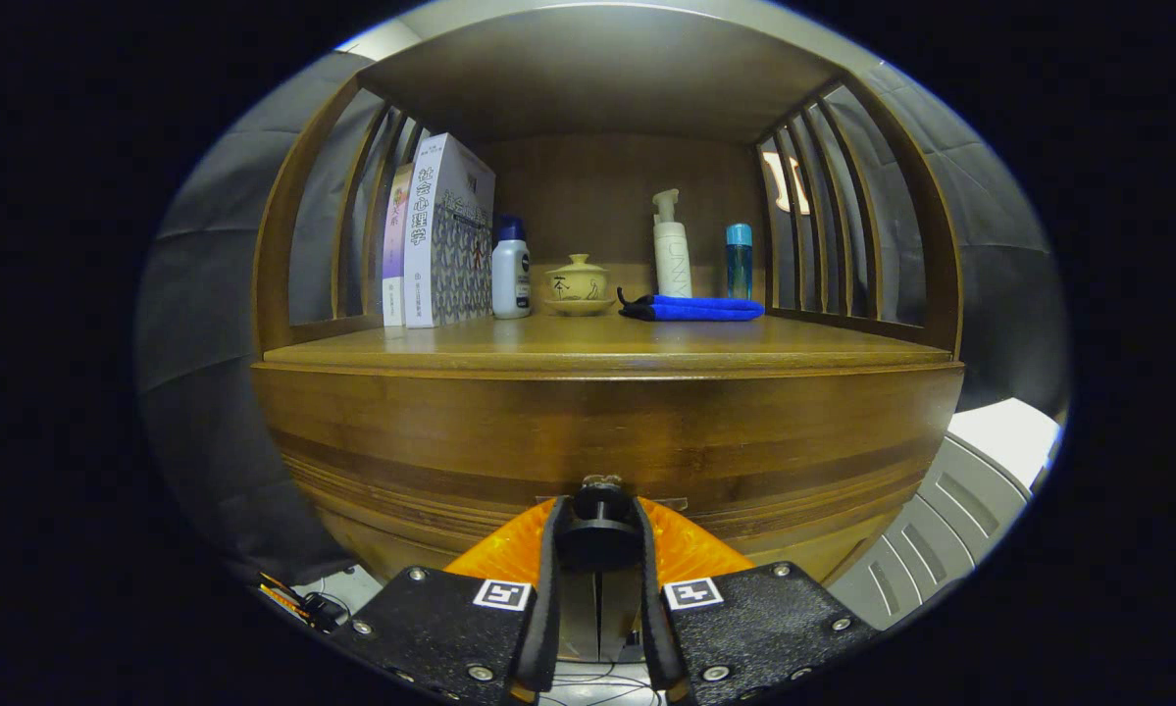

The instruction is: Pull open the drawer, take out the items inside it, and place them on the countertop above the cabinet.

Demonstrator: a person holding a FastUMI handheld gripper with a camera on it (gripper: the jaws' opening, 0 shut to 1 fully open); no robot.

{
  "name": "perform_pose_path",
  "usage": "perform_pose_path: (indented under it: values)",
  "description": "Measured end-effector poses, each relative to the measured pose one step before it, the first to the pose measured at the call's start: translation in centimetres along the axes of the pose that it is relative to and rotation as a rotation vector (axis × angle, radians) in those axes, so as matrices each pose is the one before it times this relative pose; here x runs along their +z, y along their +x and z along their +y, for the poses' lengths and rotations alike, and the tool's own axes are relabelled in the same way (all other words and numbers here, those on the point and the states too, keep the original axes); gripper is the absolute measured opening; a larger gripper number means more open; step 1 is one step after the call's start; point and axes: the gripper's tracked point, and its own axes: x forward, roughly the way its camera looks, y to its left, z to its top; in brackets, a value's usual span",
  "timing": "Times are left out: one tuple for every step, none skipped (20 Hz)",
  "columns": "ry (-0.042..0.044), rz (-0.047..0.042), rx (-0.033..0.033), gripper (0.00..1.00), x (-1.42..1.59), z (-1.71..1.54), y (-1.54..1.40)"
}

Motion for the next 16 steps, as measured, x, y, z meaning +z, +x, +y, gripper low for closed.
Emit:
perform_pose_path:
  values:
    - [-0.00576, -0.00515, -0.00211, 0.35, -0.070, 0.047, -0.166]
    - [-0.00528, -0.00153, -0.00118, 0.35, -0.062, 0.035, -0.146]
    - [-0.00160, -0.00323, -0.00047, 0.35, -0.076, 0.024, -0.180]
    - [0.00094, 0.00193, 0.00107, 0.35, -0.014, 0.067, -0.238]
    - [0.00323, 0.00062, 0.00155, 0.35, -0.049, 0.041, -0.239]
    - [0.00106, 0.00092, 0.00135, 0.35, -0.041, 0.036, -0.158]
    - [-0.00035, -0.00097, 0.00052, 0.35, -0.039, -0.036, -0.118]
    - [-0.00329, -0.00158, -0.00003, 0.35, -0.013, 0.050, -0.193]
    - [-0.00302, -0.00128, -0.00063, 0.35, -0.081, 0.016, -0.060]
    - [-0.00230, -0.00161, -0.00074, 0.35, 0.030, -0.049, -0.084]
    - [-0.00070, -0.00066, -0.00035, 0.35, -0.060, 0.038, -0.099]
    - [-0.00004, -0.00165, -0.00098, 0.35, -0.014, 0.013, -0.068]
    - [-0.00116, -0.00024, -0.00134, 0.35, -0.062, 0.042, -0.114]
    - [-0.00092, -0.00034, -0.00211, 0.35, 0.017, -0.020, -0.014]
    - [-0.00039, -0.00003, -0.00254, 0.35, -0.018, 0.026, -0.114]
    - [-0.00015, -0.00031, -0.00226, 0.35, 0.013, -0.025, -0.077]
